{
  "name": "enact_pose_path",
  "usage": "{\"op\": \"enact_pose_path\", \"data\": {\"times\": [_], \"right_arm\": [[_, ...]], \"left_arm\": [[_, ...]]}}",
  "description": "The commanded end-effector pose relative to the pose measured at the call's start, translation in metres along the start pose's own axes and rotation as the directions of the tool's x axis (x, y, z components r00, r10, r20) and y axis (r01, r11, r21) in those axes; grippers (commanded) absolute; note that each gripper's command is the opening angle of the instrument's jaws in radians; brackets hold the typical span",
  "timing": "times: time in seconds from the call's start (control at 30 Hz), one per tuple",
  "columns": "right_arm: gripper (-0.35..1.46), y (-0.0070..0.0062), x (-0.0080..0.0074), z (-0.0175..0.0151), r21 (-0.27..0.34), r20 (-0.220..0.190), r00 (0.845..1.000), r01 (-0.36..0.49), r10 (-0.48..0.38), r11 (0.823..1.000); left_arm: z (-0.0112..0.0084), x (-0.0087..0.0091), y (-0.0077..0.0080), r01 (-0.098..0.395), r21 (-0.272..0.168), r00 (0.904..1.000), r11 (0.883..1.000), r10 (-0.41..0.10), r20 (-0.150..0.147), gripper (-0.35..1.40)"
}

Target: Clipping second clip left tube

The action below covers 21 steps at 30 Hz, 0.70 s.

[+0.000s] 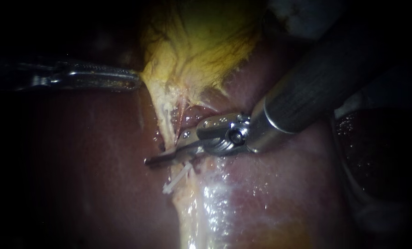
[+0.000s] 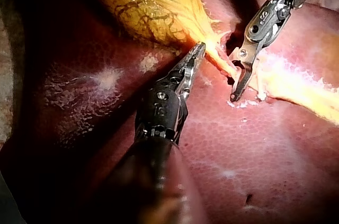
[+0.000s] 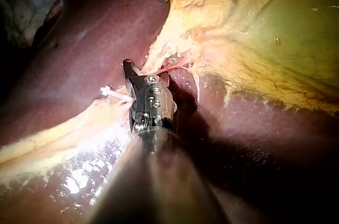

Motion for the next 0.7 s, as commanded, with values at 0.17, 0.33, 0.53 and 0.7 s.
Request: {"op": "enact_pose_path", "data": {"times": [0.17,0.33,0.53,0.7], "right_arm": [[0.46,0.0004,0.0000,-0.0005,0.031,-0.008,1.000,0.003,-0.003,1.000],[0.52,0.0019,-0.0008,-0.0021,0.119,-0.066,0.998,0.004,0.003,0.993],[0.56,0.0041,-0.0013,-0.0042,0.172,-0.082,0.997,0.014,0.000,0.985],[0.59,0.0050,-0.0016,-0.0062,0.218,-0.096,0.995,0.018,0.003,0.976]], "left_arm": [[-0.0001,0.0000,0.0000,0.000,0.001,1.0000,1.000,0.000,0.000,-0.35],[-0.0002,0.0000,0.0000,-0.001,0.002,1.0000,1.000,0.001,0.000,-0.35],[-0.0003,0.0001,0.0000,-0.001,0.002,1.0000,1.000,0.001,0.000,-0.35],[-0.0005,0.0001,0.0001,-0.001,0.003,1.0000,1.000,0.001,0.000,-0.35]]}}
